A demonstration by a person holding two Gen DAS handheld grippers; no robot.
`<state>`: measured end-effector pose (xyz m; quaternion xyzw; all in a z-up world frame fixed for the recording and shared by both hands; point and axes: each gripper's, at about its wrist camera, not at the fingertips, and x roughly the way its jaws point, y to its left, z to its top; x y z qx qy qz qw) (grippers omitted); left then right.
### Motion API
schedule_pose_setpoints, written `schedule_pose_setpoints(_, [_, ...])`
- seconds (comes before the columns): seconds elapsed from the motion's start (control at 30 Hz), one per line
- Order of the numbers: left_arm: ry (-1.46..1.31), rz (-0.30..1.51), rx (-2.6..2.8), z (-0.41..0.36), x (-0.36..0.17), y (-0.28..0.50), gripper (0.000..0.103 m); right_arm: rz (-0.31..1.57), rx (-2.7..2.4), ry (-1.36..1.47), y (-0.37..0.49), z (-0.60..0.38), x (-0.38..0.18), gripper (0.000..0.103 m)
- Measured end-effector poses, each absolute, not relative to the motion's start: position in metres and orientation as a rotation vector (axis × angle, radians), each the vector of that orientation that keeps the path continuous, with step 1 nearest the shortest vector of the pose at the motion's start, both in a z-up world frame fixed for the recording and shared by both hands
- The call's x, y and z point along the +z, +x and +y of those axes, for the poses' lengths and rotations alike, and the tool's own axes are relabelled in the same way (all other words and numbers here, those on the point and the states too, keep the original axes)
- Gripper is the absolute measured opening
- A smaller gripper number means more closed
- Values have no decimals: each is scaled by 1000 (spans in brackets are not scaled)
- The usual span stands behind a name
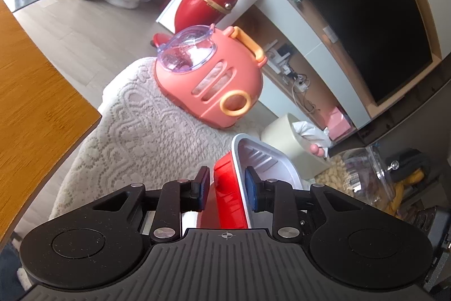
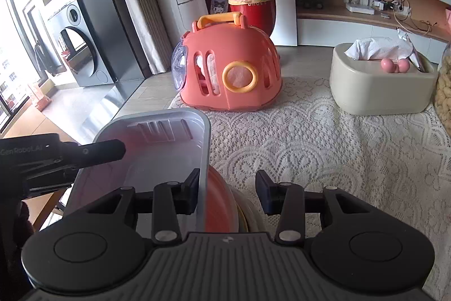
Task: Organize plates and bowls
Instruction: 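Lift the red foil tray with both grippers and lower it onto the bowl stack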
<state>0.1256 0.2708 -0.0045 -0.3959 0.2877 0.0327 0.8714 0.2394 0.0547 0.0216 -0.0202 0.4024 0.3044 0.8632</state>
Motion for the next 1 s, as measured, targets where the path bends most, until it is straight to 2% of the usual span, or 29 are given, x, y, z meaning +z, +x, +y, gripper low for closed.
schedule_pose_setpoints(0.5, [-782,642,9,253,3,112,30,851,768,-17,200,39,38,41])
schedule_pose_setpoints(1.0, [-777,629,48,257,2,106,30,872,757,-7,200,36,29,41])
